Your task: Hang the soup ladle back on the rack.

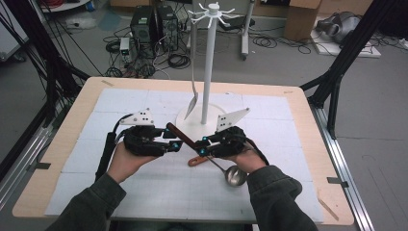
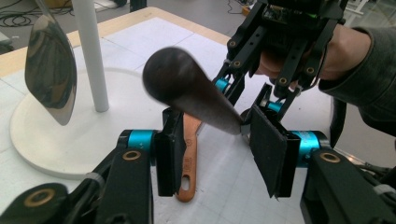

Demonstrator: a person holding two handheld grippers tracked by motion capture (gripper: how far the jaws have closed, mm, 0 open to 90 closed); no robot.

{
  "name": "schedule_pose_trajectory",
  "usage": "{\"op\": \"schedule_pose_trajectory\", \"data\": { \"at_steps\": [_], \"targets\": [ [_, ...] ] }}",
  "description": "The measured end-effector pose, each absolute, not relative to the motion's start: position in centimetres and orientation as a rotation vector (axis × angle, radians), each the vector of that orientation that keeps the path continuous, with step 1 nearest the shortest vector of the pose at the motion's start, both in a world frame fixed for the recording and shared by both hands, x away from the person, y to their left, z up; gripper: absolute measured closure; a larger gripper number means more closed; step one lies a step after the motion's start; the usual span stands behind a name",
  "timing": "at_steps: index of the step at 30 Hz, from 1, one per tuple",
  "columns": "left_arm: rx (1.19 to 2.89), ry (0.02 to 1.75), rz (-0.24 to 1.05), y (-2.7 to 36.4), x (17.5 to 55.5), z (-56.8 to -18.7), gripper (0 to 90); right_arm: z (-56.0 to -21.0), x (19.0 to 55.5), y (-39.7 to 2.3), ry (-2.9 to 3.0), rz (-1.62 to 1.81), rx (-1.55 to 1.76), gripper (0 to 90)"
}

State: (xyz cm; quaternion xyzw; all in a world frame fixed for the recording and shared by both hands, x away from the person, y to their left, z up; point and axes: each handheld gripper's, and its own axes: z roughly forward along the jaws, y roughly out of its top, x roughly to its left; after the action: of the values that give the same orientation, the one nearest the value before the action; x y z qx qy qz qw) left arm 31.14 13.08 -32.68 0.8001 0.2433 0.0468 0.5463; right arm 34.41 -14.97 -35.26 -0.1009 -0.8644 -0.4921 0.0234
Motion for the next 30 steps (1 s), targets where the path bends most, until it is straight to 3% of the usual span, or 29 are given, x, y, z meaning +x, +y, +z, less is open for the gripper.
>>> {"op": "schedule_pose_trajectory", "data": {
  "at_steps": [6,13,30],
  "targets": [
    [1.901,0.596,0.120,13.1,31.3,-32.8,63.6,-35.4,34.4,-14.5,-2.647,-1.525,-0.328,73.0],
    [1.886,0.583,0.102,13.0,31.2,-32.8,65.0,-35.6,34.4,-14.4,-2.622,-1.514,-0.323,71.4],
    [1.844,0.586,0.095,13.0,31.1,-31.6,61.9,-35.0,34.1,-13.8,-2.680,-1.503,-0.311,73.9]
  ]
}}
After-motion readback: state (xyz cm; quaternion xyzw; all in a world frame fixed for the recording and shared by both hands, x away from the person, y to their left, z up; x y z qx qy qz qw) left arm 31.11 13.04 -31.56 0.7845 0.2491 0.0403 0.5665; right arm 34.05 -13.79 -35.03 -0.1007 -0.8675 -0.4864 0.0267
